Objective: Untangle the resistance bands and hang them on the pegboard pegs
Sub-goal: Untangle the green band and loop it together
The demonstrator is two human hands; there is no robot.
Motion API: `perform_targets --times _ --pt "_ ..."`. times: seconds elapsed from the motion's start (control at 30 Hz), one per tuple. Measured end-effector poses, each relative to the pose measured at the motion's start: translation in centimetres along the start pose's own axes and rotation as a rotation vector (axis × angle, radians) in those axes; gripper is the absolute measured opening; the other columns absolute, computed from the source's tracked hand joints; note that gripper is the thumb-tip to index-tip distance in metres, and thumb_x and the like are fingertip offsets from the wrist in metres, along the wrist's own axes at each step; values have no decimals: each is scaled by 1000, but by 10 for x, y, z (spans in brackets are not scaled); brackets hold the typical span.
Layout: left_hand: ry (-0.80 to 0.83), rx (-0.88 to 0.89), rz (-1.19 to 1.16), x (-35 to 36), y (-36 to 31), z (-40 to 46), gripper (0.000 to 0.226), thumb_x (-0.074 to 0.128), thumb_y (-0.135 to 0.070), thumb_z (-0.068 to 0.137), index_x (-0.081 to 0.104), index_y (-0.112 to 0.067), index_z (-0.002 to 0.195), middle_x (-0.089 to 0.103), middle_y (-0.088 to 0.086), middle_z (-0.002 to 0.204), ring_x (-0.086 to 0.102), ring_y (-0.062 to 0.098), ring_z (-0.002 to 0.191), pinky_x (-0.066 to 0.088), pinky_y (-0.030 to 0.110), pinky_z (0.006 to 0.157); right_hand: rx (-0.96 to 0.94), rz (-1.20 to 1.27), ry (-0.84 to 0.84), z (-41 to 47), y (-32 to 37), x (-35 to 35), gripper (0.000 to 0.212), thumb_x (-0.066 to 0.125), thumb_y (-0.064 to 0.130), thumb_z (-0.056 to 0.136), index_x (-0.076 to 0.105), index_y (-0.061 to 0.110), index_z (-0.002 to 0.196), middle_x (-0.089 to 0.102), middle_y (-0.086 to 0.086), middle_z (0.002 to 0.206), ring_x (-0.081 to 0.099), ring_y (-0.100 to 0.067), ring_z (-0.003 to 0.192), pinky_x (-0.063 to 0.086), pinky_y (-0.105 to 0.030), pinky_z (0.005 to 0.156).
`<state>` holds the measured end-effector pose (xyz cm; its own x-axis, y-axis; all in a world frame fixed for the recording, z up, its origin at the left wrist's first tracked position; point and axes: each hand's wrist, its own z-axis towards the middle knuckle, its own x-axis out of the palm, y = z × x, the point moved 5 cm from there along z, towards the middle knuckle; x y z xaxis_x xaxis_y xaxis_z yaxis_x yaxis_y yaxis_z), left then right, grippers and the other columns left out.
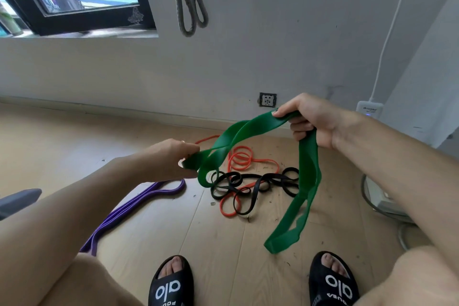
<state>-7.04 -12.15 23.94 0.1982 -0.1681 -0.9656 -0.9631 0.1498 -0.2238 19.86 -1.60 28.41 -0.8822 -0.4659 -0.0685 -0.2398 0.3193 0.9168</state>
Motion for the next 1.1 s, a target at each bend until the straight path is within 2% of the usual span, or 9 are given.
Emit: perform_targets --times 0.07,0.17,0.23,0.37,0.5,0.67,0.83,0.97,1.1 --pt "-56 -102 51 1 2 4 29 71 -32 92 46 -30 76 57 -10 68 53 11 58 43 30 56 3 3 -7 -1 0 -1 48 65 9 88 55 22 43 22 7 50 13 -11 43 16 -25 48" --pt "-171 -463 -299 4 20 5 17 56 -23 102 52 -10 92 63 12 85 64 18 52 51 30 42 6 -9 -13 -4 0 0 34 65 9 88 52 19 58 23 7 50 14 -10 42 17 -24 46" --pt "-97 -622 -429 15 26 2 17 51 -24 105 51 -6 102 59 16 95 69 26 64 55 30 44 14 -45 -17 -4 -2 2 35 66 9 86 46 20 60 23 7 49 15 -11 42 19 -24 45" --pt "34 -525 -465 34 25 8 7 58 -13 96 58 -14 89 64 6 86 62 19 72 57 33 68 13 -51 20 -6 1 11 41 66 10 87 47 23 53 22 8 50 14 -11 42 18 -25 46" --pt "138 -461 -550 36 26 6 20 68 -4 91 62 -9 109 69 16 107 65 18 86 54 23 70 16 -48 18 -6 2 9 59 63 10 89 50 20 33 22 8 47 14 -10 39 17 -24 45" --pt "353 -453 -810 42 23 -8 27 75 -5 84 62 -9 107 69 10 105 66 18 95 53 28 86 26 -61 -64 0 -4 1 47 66 8 85 56 20 40 25 8 47 16 -10 40 19 -25 45" --pt "297 -453 -765 36 29 -10 25 67 8 89 58 -5 108 69 10 100 69 17 83 59 26 79 4 -149 -172 3 -7 -6 29 69 6 81 53 17 60 29 5 49 21 -12 41 23 -27 45" --pt "246 -521 -613 37 37 -8 12 60 -6 98 56 -8 109 69 17 107 68 26 88 60 38 84 -30 -258 -260 4 -6 -7 26 76 11 72 51 16 66 32 -2 58 27 -17 49 28 -30 49" --pt "59 -682 -510 30 55 -11 5 49 -6 100 49 -4 105 67 21 99 64 27 74 58 36 65 -31 -301 -296 5 -6 -9 22 78 14 67 57 14 68 37 -5 63 31 -19 53 32 -31 51"
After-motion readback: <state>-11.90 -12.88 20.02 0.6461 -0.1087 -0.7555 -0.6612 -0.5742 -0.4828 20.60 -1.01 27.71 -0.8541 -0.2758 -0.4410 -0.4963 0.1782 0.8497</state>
